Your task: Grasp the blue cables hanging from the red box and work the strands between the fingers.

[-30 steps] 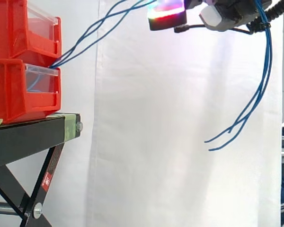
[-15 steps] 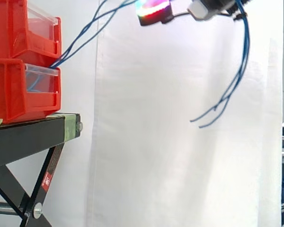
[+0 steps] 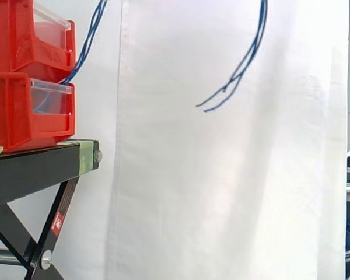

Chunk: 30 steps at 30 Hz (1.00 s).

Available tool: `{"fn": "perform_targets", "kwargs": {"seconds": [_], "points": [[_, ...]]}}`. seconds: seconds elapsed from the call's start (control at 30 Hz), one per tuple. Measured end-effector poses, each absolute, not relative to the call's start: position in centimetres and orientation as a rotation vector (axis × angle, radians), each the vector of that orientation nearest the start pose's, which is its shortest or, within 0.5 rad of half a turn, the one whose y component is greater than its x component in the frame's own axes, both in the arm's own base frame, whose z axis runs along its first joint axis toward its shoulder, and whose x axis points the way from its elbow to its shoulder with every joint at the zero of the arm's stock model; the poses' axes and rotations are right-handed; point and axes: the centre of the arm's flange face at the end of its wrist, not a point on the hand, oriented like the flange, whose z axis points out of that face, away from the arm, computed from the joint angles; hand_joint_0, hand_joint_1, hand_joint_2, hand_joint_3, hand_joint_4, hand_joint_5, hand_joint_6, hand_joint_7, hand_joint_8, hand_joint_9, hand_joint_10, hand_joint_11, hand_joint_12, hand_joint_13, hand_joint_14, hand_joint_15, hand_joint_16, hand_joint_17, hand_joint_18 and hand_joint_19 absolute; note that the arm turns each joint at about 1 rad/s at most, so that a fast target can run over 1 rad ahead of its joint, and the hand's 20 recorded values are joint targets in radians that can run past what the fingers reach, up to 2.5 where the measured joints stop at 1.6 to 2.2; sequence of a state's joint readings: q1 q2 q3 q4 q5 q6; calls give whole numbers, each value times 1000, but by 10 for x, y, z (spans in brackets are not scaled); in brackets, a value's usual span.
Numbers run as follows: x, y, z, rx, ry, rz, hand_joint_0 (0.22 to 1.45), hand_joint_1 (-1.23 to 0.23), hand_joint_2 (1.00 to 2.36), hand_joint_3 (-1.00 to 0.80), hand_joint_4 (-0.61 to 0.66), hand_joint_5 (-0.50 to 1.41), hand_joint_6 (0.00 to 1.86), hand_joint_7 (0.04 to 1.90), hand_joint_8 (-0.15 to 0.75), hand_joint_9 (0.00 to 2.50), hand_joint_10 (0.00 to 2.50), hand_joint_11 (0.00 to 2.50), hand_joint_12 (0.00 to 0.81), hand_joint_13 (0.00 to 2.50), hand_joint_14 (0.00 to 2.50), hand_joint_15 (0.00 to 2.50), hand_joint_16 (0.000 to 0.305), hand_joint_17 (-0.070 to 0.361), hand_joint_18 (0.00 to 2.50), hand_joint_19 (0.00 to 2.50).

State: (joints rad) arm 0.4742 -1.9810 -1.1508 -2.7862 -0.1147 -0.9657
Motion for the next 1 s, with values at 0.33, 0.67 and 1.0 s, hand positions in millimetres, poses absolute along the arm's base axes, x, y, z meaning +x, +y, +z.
{"fn": "perform_targets", "kwargs": {"seconds": [0.33,0.67,1.0], "points": [[652,77,483,1271,801,88,1117,-613,1007,372,298,-26,1486,981,507,1641,2500,2500,726,1976,2500,1785,259,194,2500,608],[654,81,490,1310,725,172,1118,-613,1007,362,306,-24,1486,983,507,1641,2500,2500,726,1976,2500,1785,259,194,2500,608],[654,88,490,1402,552,386,1118,-614,1007,362,302,-24,1485,982,507,1641,2500,2500,726,1976,2500,1785,259,194,2500,608]]}}
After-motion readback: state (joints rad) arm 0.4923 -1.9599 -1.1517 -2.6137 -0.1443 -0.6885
